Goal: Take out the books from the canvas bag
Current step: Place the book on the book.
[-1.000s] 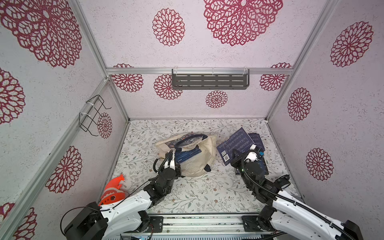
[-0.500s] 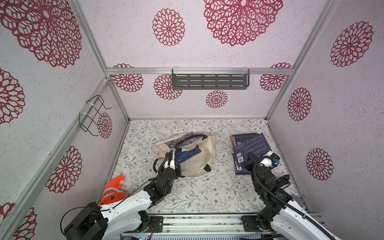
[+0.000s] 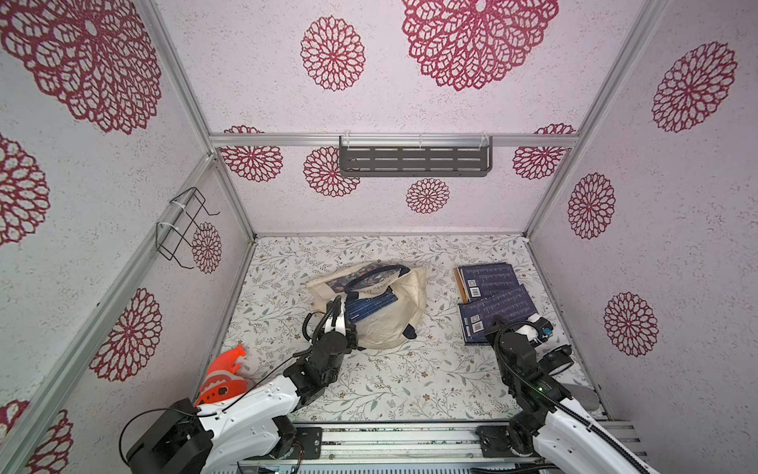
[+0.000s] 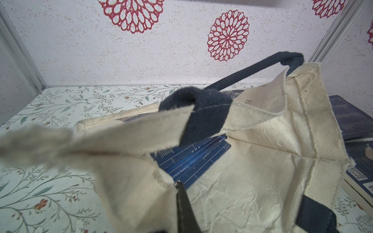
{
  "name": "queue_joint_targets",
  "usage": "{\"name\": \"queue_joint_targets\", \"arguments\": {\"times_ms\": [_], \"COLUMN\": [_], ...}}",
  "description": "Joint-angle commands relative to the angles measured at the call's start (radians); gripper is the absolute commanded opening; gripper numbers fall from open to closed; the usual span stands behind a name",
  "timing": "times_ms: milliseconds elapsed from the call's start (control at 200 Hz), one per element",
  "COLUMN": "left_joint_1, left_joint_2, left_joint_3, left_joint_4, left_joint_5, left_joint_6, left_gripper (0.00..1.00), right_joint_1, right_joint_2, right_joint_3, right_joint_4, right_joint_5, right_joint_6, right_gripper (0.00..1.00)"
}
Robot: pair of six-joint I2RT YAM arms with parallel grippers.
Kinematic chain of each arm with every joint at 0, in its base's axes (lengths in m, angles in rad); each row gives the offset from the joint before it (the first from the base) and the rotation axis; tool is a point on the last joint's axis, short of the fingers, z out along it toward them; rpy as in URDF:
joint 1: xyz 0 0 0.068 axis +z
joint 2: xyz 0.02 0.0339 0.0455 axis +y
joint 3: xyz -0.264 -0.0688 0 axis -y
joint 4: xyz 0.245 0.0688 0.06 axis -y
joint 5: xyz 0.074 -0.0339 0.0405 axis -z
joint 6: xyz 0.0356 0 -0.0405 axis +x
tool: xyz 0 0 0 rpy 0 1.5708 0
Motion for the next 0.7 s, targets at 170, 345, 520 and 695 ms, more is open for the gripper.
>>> {"name": "queue_joint_targets", "arguments": {"times_ms": [170,345,520,695], "left_joint_1": [-0.026,-0.025,-0.026,-0.027], "left_joint_2": [-0.004,0.000,0.006,0.007], "left_joint_3": [0.028,0.028,0.031,0.031], "left_joint_4": [0.014,0.015,0.014,0.014], "left_joint_5": [0.007,0.007,0.007,0.006], "left_joint_6": [0.001,0.002,0.001,0.002], "left_gripper": [0.00,0.00,0.00,0.00], "right_joint_1": [-0.091,-0.141,-0.182,-0.235], "right_joint_2": [0.059,0.084,0.112,0.190], "right_joint_3": [-0.034,-0.061,-0.092,-0.100], "right_joint_4": [0.086,0.102,0.140,0.201], "right_joint_5": [-0.126,-0.161,-0.190,-0.281], "right_joint_6": [0.142,0.182,0.219,0.229], "right_gripper": [0.00,0.00,0.00,0.00]}}
